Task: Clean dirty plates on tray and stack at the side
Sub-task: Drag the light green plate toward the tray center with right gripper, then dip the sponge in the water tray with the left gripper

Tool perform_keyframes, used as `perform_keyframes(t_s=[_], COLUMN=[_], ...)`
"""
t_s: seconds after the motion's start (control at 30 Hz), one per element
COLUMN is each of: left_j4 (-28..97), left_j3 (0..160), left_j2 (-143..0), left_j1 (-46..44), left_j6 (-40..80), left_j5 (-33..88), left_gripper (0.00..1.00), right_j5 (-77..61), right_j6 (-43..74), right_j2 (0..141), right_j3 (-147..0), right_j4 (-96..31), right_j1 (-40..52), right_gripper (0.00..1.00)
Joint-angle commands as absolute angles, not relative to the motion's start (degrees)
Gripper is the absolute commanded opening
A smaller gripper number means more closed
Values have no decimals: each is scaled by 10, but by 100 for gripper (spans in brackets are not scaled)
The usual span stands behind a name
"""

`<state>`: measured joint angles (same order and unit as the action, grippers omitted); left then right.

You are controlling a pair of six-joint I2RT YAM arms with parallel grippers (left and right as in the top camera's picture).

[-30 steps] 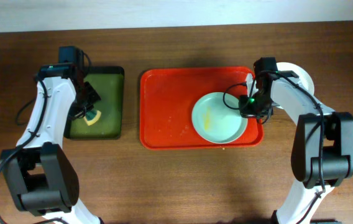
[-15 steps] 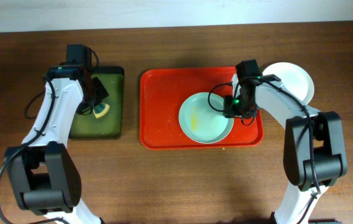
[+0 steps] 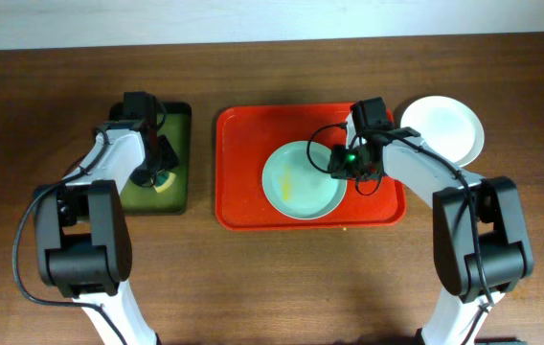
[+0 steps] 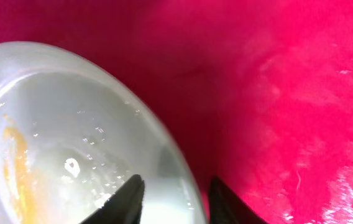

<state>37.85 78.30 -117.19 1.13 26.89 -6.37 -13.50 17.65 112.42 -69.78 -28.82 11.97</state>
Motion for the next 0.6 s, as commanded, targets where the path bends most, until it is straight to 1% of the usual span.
perform_keyframes(t_s=[0.0, 0.07, 0.13, 0.17, 0.23, 0.27, 0.37, 0.4, 0.43, 0.47, 0.57], left_j4=[395, 395, 390, 390, 393, 395, 397, 397, 400, 404, 409], left_j3=[804, 808, 808, 808, 809, 809, 809, 809, 809, 809, 802], left_j2=[-1168, -1162, -1162, -1162, -1160, -1155, -1121, -1113, -1104, -1098, -1099], left_j1=[14, 15, 15, 15, 15, 16, 17, 17, 17, 17, 17], left_j6=[223, 224, 224, 224, 224, 224, 224, 224, 224, 224, 224], left_j5=[-64, -64, -69, -73, -73, -73, -75, -75, -75, -75, -75], left_gripper=[56, 54, 49, 44, 29, 26, 21, 18, 16, 17, 24], right_j5=[-131, -131, -131, -131, -131, -131, -131, -131, -131, -131, -131], right_j6=[183, 183, 183, 183, 183, 183, 183, 183, 183, 183, 183], right_j2=[1149, 1149, 1149, 1149, 1149, 1149, 1149, 1149, 1149, 1149, 1149], right_j3=[-671, -671, -671, -671, -671, -671, -671, -671, -671, -671, -671], right_j4=[-296, -295, -295, -295, -293, -291, -289, -289, -288, -286, -284], right_j1=[127, 127, 127, 127, 127, 127, 127, 127, 127, 127, 127], right_gripper=[38, 39, 39, 39, 39, 39, 39, 40, 40, 41, 42])
